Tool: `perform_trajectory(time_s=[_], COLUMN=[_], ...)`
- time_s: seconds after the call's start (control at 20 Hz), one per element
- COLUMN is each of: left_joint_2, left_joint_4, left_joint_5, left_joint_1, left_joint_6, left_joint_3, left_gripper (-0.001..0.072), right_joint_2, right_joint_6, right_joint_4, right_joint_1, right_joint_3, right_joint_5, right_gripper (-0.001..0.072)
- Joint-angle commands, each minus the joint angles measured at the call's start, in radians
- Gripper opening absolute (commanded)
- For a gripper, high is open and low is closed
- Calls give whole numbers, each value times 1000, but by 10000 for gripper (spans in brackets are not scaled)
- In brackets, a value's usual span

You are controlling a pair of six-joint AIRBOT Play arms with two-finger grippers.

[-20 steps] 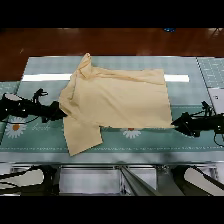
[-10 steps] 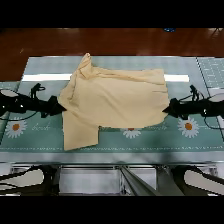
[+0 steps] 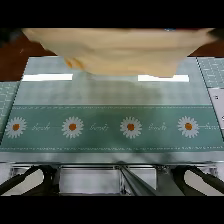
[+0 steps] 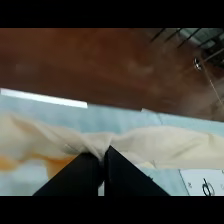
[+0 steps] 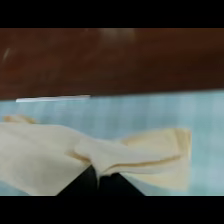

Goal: Fold the shirts.

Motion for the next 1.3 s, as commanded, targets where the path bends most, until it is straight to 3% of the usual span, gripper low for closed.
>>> perform_trajectory(time_s=[0.0, 0.35, 0.6, 0.75, 0.95, 1.25], left_joint_2=[114, 433, 573, 573, 526, 249], left_joint_4=[29, 366, 670, 679, 678, 615], left_joint_5=[58, -32, -96, -145, -145, -76], left_joint_1=[24, 114, -1, -117, -132, -132], left_joint_6=[-7, -25, -68, -79, -95, -96], left_joint_3=[266, 322, 320, 261, 38, -272], left_gripper=[24, 24, 24, 24, 24, 24], right_joint_2=[120, 398, 458, 464, 463, 315], right_joint_6=[29, 56, 103, 111, 87, -27], right_joint_4=[-91, -247, -304, -291, -182, -60], right_joint_1=[-2, -1, -1, -1, -1, 28], right_joint_3=[251, 257, 253, 192, -82, -586], right_joint_5=[10, 96, 282, 298, 291, 16], right_gripper=[24, 25, 25, 25, 24, 24])
